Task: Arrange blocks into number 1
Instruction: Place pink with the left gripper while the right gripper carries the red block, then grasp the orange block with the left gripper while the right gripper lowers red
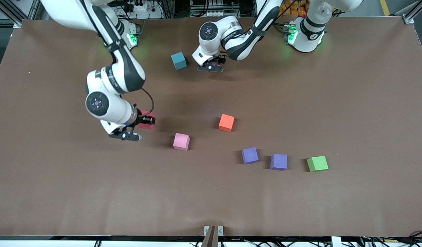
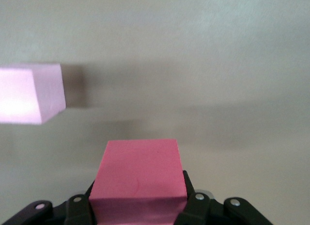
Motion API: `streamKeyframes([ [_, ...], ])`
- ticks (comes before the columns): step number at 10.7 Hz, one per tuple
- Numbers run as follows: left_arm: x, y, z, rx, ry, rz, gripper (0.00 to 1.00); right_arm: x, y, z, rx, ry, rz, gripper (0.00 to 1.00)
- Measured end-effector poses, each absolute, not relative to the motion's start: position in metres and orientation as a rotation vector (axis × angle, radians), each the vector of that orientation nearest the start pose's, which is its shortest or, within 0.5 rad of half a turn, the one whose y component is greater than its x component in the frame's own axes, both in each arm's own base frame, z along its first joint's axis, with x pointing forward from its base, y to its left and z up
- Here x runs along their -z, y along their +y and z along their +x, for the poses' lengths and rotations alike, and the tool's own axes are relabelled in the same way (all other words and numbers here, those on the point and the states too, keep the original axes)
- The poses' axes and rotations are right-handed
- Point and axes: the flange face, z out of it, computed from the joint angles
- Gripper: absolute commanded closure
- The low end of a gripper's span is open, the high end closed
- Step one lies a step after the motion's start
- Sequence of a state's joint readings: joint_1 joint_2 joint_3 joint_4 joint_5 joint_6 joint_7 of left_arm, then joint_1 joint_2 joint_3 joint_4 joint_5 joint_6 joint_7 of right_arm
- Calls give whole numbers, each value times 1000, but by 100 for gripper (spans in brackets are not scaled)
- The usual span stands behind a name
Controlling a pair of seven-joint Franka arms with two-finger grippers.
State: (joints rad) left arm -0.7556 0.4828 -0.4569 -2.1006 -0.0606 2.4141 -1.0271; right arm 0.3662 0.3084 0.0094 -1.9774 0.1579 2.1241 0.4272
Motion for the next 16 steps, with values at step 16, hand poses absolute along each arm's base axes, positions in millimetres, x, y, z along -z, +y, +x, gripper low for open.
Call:
streamKeyframes([
  [16, -289, -439, 509, -96, 252, -3196, 0, -255, 453, 355, -124, 130, -3068, 43],
])
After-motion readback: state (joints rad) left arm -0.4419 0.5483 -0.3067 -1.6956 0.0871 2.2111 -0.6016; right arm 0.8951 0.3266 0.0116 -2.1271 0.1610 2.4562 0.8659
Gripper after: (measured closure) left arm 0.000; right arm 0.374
